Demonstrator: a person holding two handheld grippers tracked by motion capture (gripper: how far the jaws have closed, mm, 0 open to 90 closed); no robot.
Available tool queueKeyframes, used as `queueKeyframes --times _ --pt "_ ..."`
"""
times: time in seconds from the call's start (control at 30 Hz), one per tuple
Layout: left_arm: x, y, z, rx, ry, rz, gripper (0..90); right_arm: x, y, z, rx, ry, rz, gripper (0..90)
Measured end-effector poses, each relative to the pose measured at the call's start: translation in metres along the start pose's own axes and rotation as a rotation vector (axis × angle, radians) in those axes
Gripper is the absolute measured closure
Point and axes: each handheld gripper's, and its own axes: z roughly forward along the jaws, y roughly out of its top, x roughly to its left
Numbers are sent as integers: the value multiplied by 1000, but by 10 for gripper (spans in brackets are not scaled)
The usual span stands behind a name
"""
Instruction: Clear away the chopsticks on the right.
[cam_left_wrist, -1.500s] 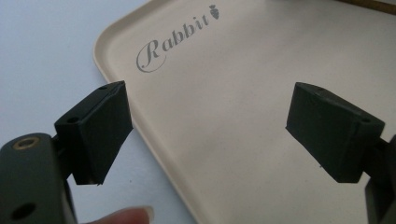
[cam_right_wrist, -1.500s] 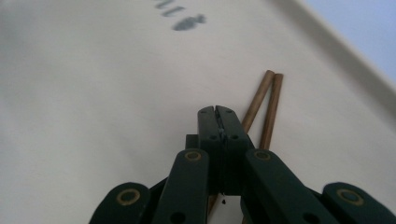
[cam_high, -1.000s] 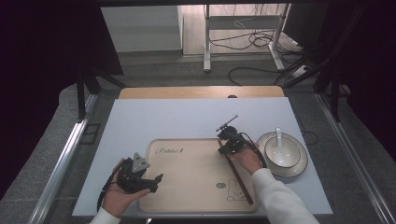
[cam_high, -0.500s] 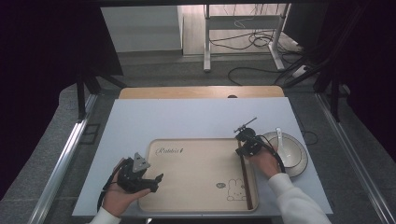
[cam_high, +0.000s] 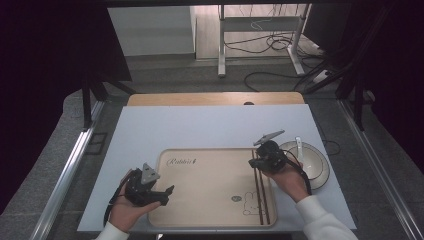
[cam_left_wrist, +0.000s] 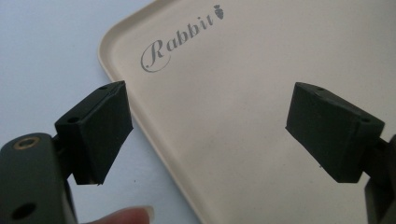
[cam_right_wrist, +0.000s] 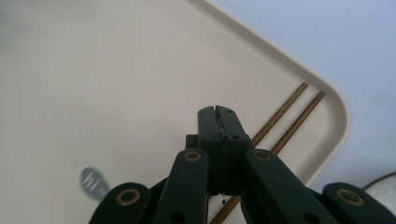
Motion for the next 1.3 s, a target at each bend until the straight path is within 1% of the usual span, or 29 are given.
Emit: queueKeyframes --times 0.03,0.13,0.2,0.27,0.43,0.5,0.57,0.6,0.63,0.7,0.77,0.8,0.87,0.93,1.17,1.3 --pt "0 0 0 0 0 0 143 0 0 0 0 0 0 891" --pt "0 -1 0 3 1 1 143 4 -8 -17 -57 23 -26 891" --pt "-1 -1 -1 1 2 -1 143 5 -16 -29 -102 38 -34 891" --pt "-1 -1 -2 -6 5 -7 143 4 -26 -41 -143 62 -31 891" --pt "-1 -2 -3 -9 11 -13 143 1 -55 -69 -222 76 -16 882" --pt "-1 -2 -3 -12 13 -14 143 0 -68 -79 -258 83 -13 823" --pt "-1 -2 -2 -14 15 -18 143 0 -82 -86 -287 82 -13 707" --pt "-1 -2 -2 -14 16 -18 143 1 -89 -89 -300 77 -15 634" --pt "-1 -2 -2 -14 16 -18 143 3 -95 -91 -315 70 -22 577" --pt "-1 -2 -2 -14 17 -16 143 5 -105 -95 -336 54 -24 494" --pt "-2 -1 -2 -14 17 -14 143 5 -111 -96 -350 42 -20 439" --pt "-3 -1 -1 -15 18 -16 142 4 -113 -97 -356 32 -17 428" --pt "-3 -1 -1 -16 18 -14 142 2 -113 -97 -376 40 3 400" --pt "-3 -1 -2 -16 17 -11 142 2 -113 -98 -381 39 4 392" --pt "-1 -2 -3 -30 19 -21 141 3 -112 -97 -392 37 -4 345" --pt "1 -1 -3 -34 19 -26 141 6 -111 -95 -397 31 -22 315"
